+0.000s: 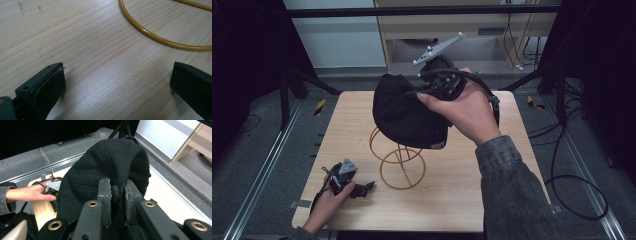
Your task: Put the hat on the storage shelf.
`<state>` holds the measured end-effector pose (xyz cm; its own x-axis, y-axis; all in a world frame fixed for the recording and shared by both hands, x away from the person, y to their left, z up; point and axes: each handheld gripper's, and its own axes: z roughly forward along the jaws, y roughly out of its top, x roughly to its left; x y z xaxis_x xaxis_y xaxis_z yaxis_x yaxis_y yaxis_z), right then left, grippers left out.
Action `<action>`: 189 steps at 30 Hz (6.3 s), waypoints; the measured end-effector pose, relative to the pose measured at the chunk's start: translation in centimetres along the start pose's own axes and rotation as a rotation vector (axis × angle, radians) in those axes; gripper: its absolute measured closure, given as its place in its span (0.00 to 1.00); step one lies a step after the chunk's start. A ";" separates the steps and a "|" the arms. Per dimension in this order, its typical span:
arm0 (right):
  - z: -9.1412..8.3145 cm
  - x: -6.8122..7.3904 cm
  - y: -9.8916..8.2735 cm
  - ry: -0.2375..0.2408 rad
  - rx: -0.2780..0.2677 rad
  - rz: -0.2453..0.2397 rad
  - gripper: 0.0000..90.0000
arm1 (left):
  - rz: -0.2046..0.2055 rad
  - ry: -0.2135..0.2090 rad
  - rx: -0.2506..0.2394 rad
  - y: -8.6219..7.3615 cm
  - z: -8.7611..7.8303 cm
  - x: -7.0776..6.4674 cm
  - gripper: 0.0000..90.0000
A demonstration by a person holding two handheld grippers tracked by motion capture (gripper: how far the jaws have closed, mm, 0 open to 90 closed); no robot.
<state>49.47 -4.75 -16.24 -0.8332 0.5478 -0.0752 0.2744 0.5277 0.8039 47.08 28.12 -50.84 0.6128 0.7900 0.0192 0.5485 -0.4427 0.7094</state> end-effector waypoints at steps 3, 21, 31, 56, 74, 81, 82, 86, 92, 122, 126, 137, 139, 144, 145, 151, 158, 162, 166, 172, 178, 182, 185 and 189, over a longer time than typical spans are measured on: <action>0.4 0.3 0.4 0.006 0.013 -0.012 0.87 | 0.000 -0.002 0.002 0.0 0.0 0.0 0.00; 4.4 1.5 1.4 0.035 0.119 -0.044 0.87 | 0.005 -0.003 0.005 0.0 0.0 0.0 0.00; 6.0 1.8 1.4 0.048 0.162 -0.046 0.87 | 0.007 -0.004 0.005 0.0 0.0 0.0 0.00; 8.4 2.6 1.2 0.070 0.232 -0.060 0.86 | 0.007 -0.005 0.005 0.0 0.0 0.0 0.00; 9.2 2.8 1.0 0.073 0.249 -0.059 0.84 | 0.007 -0.005 0.006 0.0 0.0 0.0 0.00; 9.1 2.6 1.0 0.074 0.250 -0.053 0.76 | 0.007 -0.005 0.006 0.0 0.0 0.0 0.00; 9.2 2.7 1.0 0.072 0.252 -0.051 0.74 | 0.007 -0.005 0.006 0.0 0.0 0.0 0.00; 9.1 2.6 1.0 0.058 0.250 -0.046 0.68 | 0.006 -0.004 0.006 0.0 0.0 0.0 0.00; 8.6 2.3 1.0 0.055 0.243 -0.031 0.61 | 0.006 -0.005 0.006 0.1 0.0 0.0 0.00; 9.0 2.3 -0.1 0.038 0.285 -0.045 0.74 | 0.003 -0.005 0.000 0.1 0.1 -0.1 0.00; 8.5 2.1 -0.2 0.040 0.266 -0.038 0.73 | 0.002 -0.004 -0.001 0.1 0.1 -0.1 0.00; 6.7 0.9 -0.8 0.026 0.212 -0.001 0.73 | 0.003 -0.004 -0.001 0.1 0.1 -0.1 0.00; 6.3 0.7 -1.0 0.023 0.196 0.008 0.73 | 0.003 -0.004 -0.001 0.1 0.1 -0.1 0.00; 5.5 0.3 -1.5 0.017 0.177 0.021 0.74 | 0.004 -0.004 -0.001 0.1 0.1 -0.1 0.00; 5.4 0.2 -1.5 0.017 0.176 0.021 0.74 | 0.003 -0.004 -0.001 0.1 0.1 -0.1 0.00; 4.8 -0.2 -2.1 0.008 0.160 0.024 0.74 | 0.004 -0.005 -0.001 0.1 0.1 -0.1 0.00; 4.0 -0.6 -2.9 -0.011 0.142 0.038 0.73 | 0.006 -0.005 0.000 0.1 0.1 -0.1 0.00; 3.5 -0.8 -3.4 -0.025 0.128 0.047 0.73 | 0.006 -0.005 0.000 0.1 0.1 -0.1 0.00; 3.1 -0.9 -3.8 -0.033 0.121 0.050 0.73 | 0.006 -0.005 0.000 0.1 0.1 -0.1 0.00; 2.5 -1.0 -4.3 -0.047 0.106 0.057 0.72 | 0.005 -0.005 0.000 0.1 0.1 -0.1 0.00; 1.6 -1.0 -5.5 -0.075 0.070 0.085 0.69 | 0.004 -0.003 0.000 0.1 0.1 -0.1 0.00; 0.9 -0.9 -6.5 -0.114 0.037 0.113 0.61 | 0.002 -0.002 0.001 0.1 0.1 -0.2 0.00; 0.5 -1.0 -7.3 -0.144 0.020 0.128 0.51 | 0.002 -0.002 0.001 0.1 0.1 -0.2 0.00; 0.4 -1.6 -8.6 -0.204 0.016 0.143 0.41 | 0.002 -0.005 0.000 0.1 0.1 -0.2 0.00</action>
<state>48.62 -9.89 -23.25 -0.6718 0.7364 -0.0802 0.3912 0.4447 0.8057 47.09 27.81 -50.85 0.6169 0.7869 0.0171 0.5469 -0.4442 0.7097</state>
